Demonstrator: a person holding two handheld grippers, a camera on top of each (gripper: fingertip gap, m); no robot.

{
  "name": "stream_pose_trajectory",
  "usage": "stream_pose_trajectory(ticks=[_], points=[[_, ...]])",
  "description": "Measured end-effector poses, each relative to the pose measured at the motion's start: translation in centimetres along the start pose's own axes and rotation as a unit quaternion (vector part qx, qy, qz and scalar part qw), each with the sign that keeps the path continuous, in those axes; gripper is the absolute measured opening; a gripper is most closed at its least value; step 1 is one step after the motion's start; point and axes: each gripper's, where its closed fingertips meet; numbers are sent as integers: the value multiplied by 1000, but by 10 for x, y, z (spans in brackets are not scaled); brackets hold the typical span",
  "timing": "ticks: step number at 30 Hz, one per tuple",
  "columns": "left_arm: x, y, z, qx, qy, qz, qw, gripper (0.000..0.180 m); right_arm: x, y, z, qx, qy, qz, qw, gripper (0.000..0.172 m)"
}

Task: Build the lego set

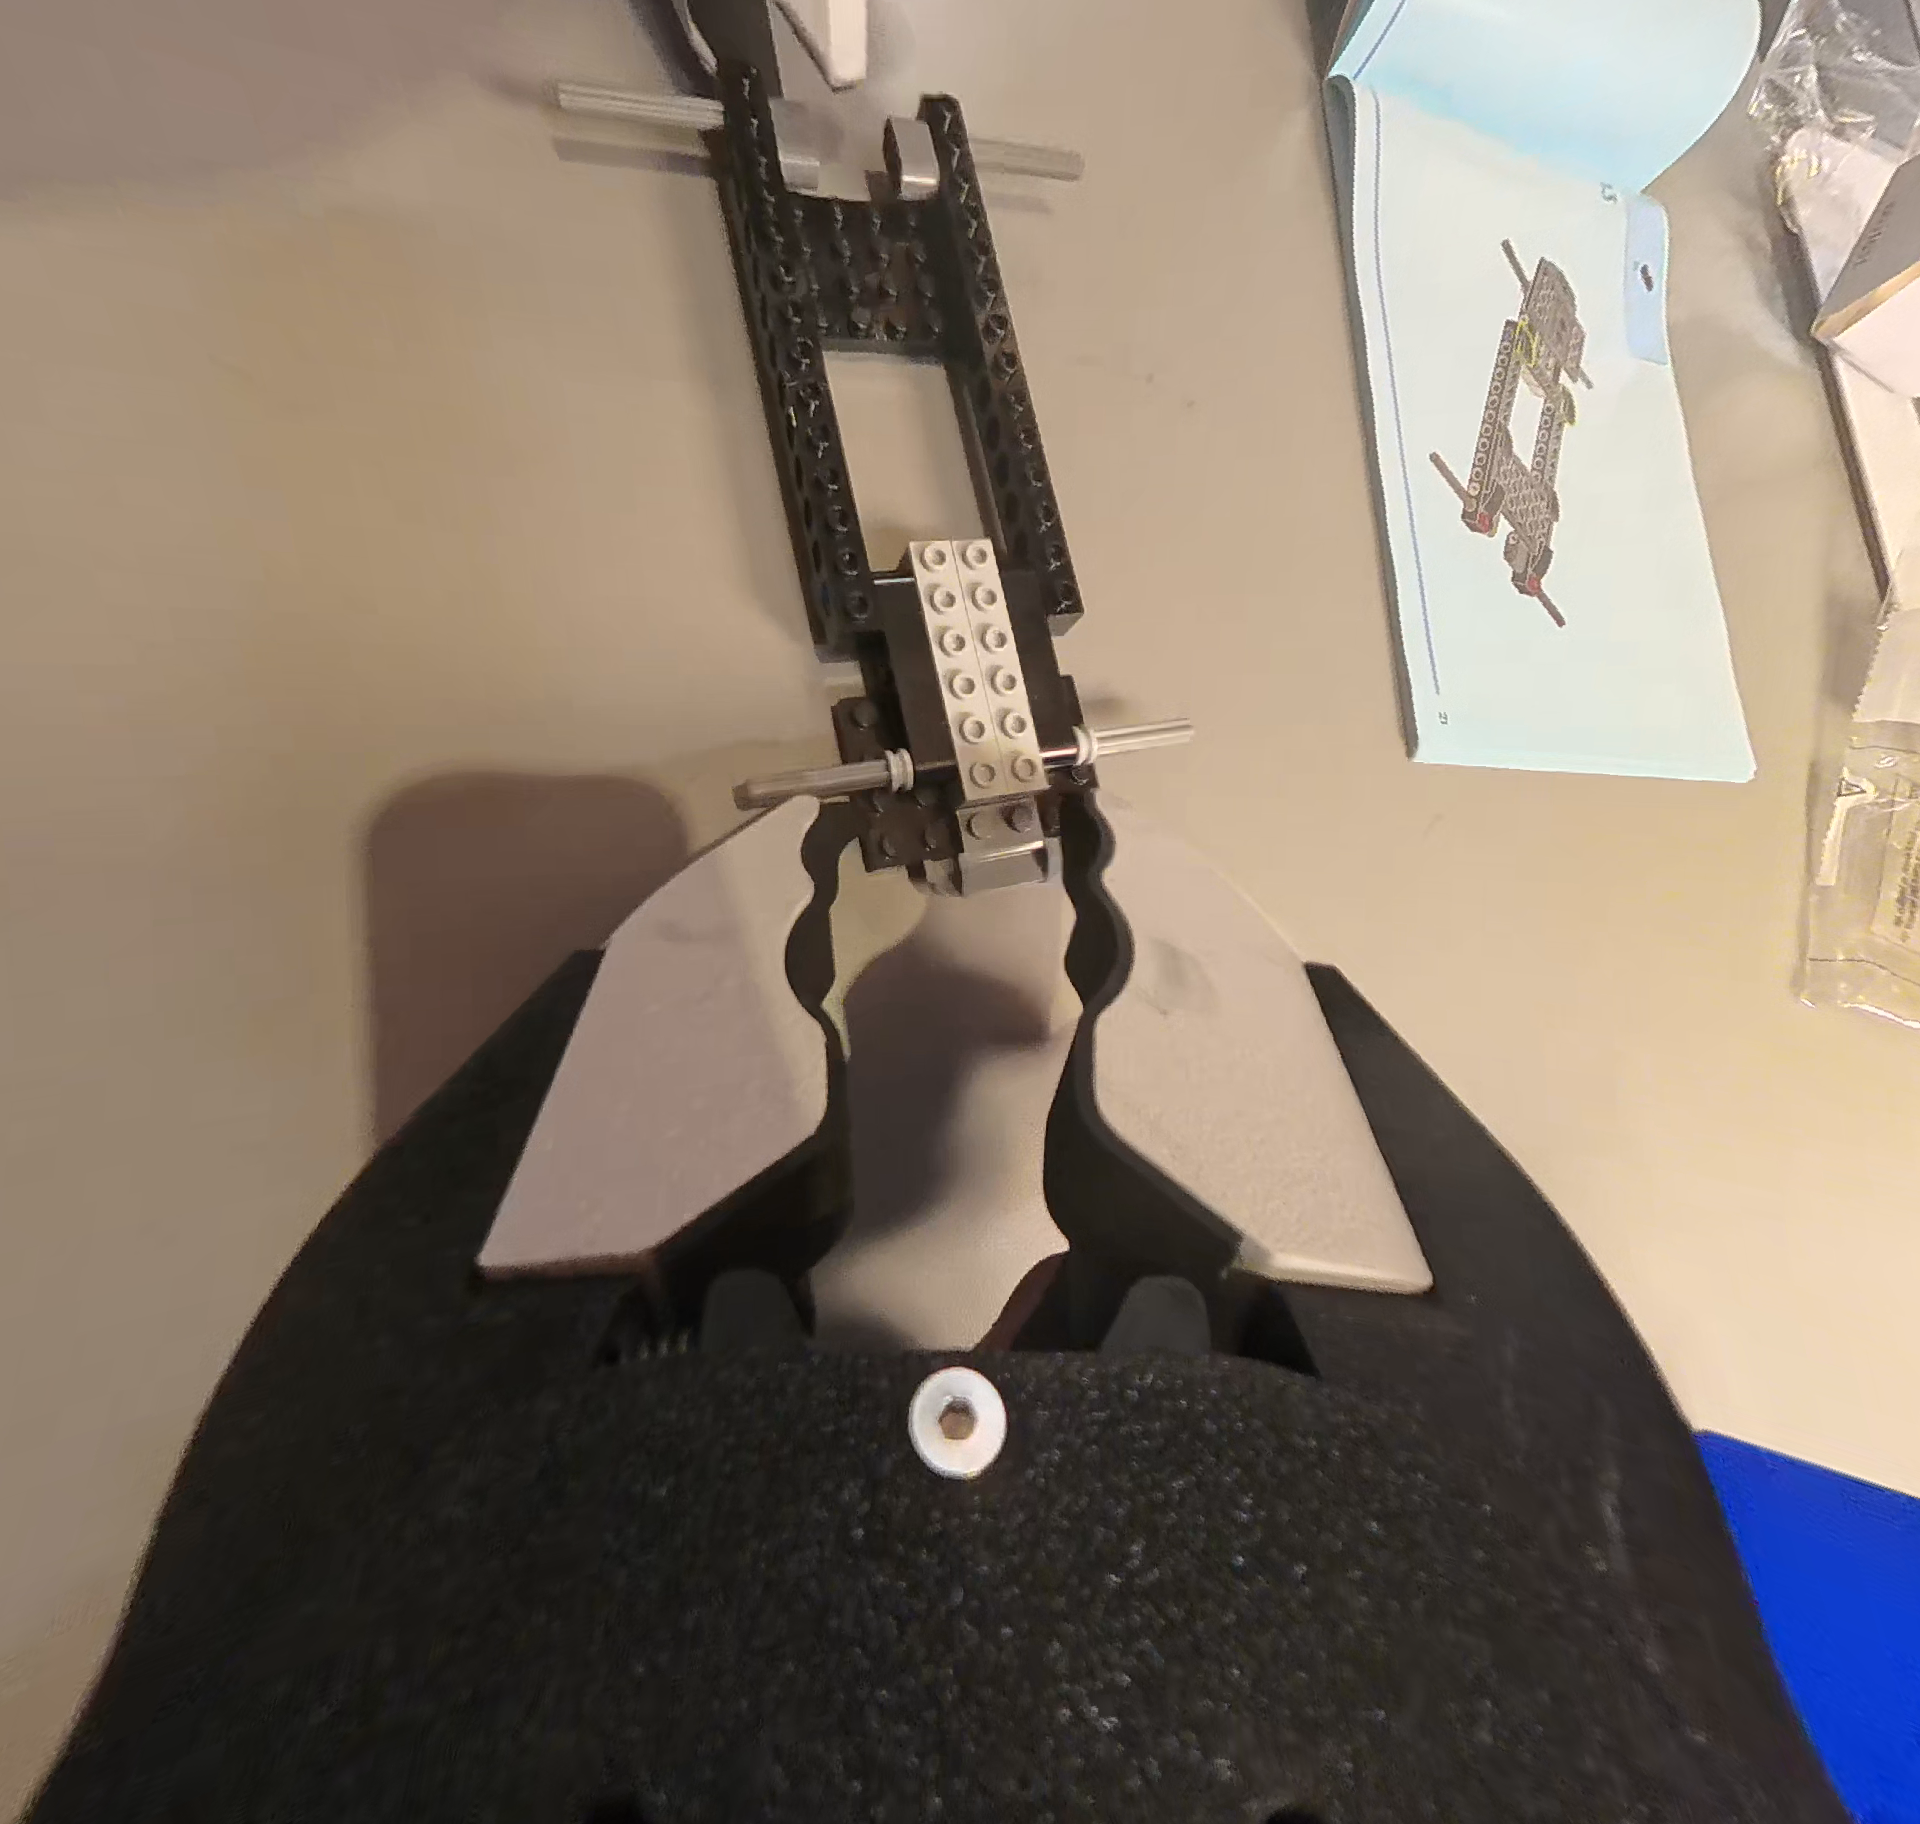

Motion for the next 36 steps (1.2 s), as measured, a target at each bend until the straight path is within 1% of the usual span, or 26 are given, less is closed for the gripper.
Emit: stream_pose_trajectory(ticks=[1, 3, 5, 6, 7, 8, 9, 10, 11, 12, 13, 14, 17, 18, 20, 21, 22, 23, 24, 26, 28, 29, 31, 34, 36], points=[[-2, 0, -1, 1, 22, 2, 1000, 33, 0, 1, 1, 0, -4, 1, 1000, 42], [-9, 4, -4, -5, 110, 9, 994, 46, 1, 6, 2, 3, -20, 6, 1000, 43], [-24, 11, -5, -29, 216, 2, 976, 47, 3, 12, 4, 1, -36, 11, 999, 43], [-30, 15, -12, -27, 277, 10, 960, 49, 5, 15, 5, -2, -43, 14, 999, 43], [-31, 20, -17, -43, 348, 29, 936, 49, 6, 17, 6, -5, -48, 16, 999, 43], [-30, 23, -27, -54, 420, 48, 905, 48, 8, 18, 7, -9, -51, 17, 998, 43], [-29, 23, -39, -62, 492, 62, 866, 52, 9, 18, 8, -14, -53, 17, 998, 43], [-25, 21, -47, -93, 557, 73, 822, 58, 10, 17, 9, -20, -53, 14, 998, 42], [-15, 17, -51, -140, 605, 83, 779, 66, 10, 15, 10, -25, -53, 10, 998, 43], [-6, 11, -55, -172, 631, 91, 751, 68, 9, 13, 11, -29, -54, 8, 998, 43], [-1, 3, -56, -188, 639, 83, 741, 69, 9, 12, 11, -34, -56, 6, 998, 43], [2, -6, -52, -204, 635, 58, 743, 72, 8, 11, 12, -36, -59, 5, 998, 43], [1, -28, -28, -245, 598, -42, 762, 79, 5, 12, 11, -38, -72, 10, 997, 43], [2, -33, -23, -252, 589, -62, 766, 80, 5, 13, 11, -37, -77, 14, 996, 43], [-1, -40, -14, -260, 577, -99, 768, 78, 5, 16, 10, -34, -84, 23, 996, 43], [-4, -42, -10, -261, 566, -118, 773, 74, 5, 17, 10, -33, -87, 28, 995, 43], [-4, -43, -9, -263, 558, -124, 777, 69, 6, 18, 10, -32, -87, 31, 995, 43], [-3, -44, -10, -265, 558, -122, 777, 56, 6, 19, 9, -31, -85, 33, 995, 44], [-3, -44, -10, -265, 555, -122, 779, 54, 5, 20, 9, -32, -82, 33, 996, 44], [-3, -44, -10, -270, 561, -121, 773, 54, 4, 22, 9, -34, -74, 32, 996, 45], [-3, -43, -11, -281, 583, -105, 755, 53, 2, 23, 9, -39, -62, 29, 997, 48], [-2, -41, -12, -293, 600, -89, 739, 53, 2, 24, 9, -42, -54, 29, 997, 48], [1, -37, -15, -317, 638, -42, 701, 53, 2, 26, 9, -52, -33, 33, 998, 50], [5, -25, -21, -362, 683, 39, 633, 53, 5, 26, 10, -68, 11, 41, 997, 52], [3, -19, -29, -371, 704, 86, 600, 53, 10, 23, 6, -64, 32, 50, 996, 55]])
Point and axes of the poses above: each gripper's, where its closed fingertips meet, y back along the fingers, x out of its top, z = x × y across the jaws, and after that the axes turned 2 degrees about y, right-handed
